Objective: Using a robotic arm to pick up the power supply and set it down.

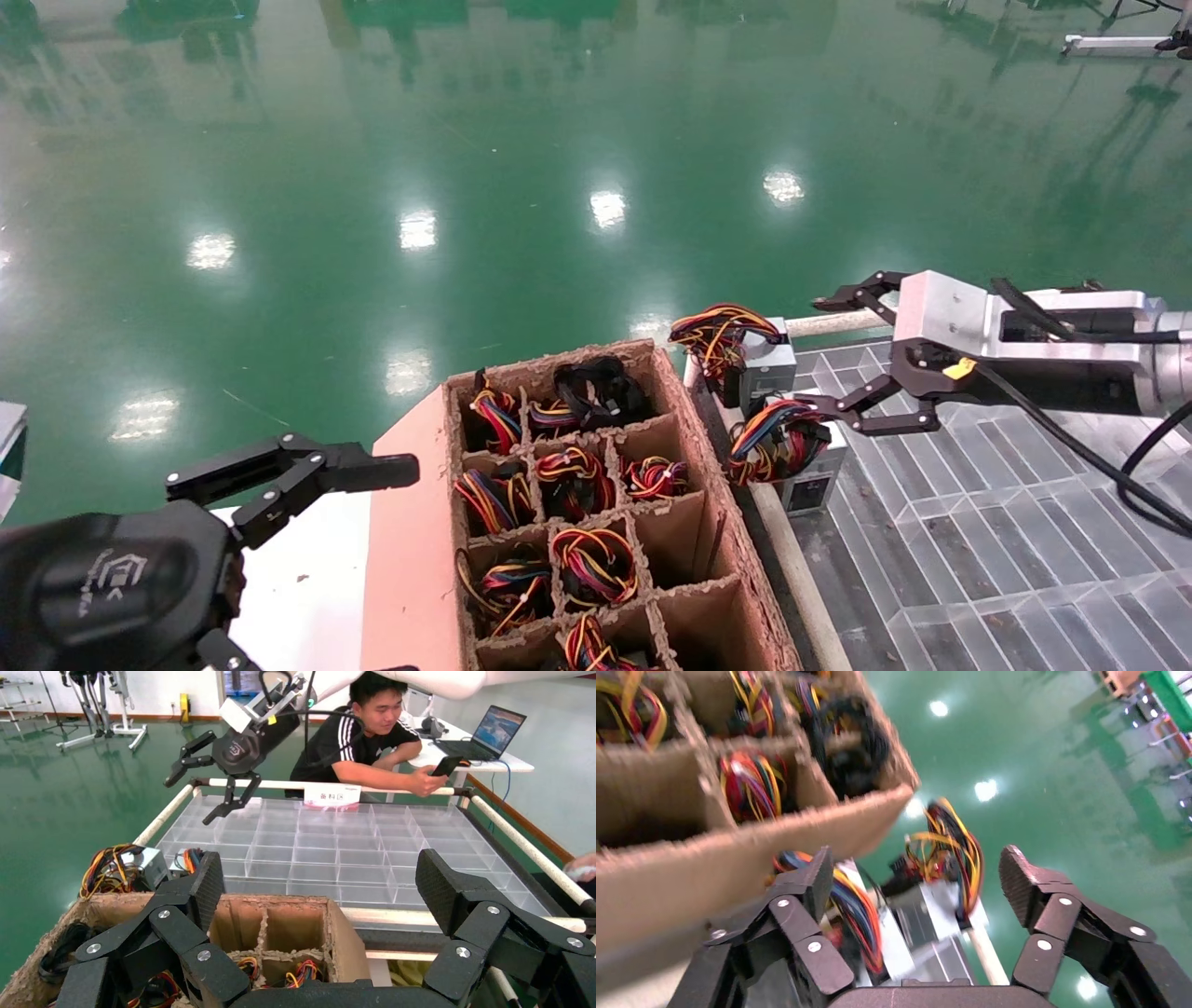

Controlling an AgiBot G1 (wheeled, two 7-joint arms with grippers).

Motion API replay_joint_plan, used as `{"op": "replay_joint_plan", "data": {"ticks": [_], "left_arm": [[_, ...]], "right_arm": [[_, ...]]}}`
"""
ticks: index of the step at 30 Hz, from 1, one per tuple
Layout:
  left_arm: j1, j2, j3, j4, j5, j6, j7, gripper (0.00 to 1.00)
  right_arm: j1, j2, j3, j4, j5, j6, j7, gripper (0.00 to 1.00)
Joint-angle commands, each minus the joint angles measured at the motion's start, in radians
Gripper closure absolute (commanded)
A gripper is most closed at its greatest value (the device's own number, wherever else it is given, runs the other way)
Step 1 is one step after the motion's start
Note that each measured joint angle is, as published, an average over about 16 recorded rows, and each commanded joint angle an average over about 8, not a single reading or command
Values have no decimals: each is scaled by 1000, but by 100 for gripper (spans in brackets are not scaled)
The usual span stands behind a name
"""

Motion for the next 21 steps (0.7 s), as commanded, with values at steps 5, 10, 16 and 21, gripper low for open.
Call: {"op": "replay_joint_plan", "data": {"ticks": [5,10,16,21], "left_arm": [[0,0,0,0,0,0,0,0],[0,0,0,0,0,0,0,0],[0,0,0,0,0,0,0,0],[0,0,0,0,0,0,0,0]], "right_arm": [[-80,30,26,93,95,-18,76,0],[-143,53,47,167,170,-32,137,0],[-217,81,71,253,258,-49,208,0],[-279,104,91,326,332,-63,267,0]]}}
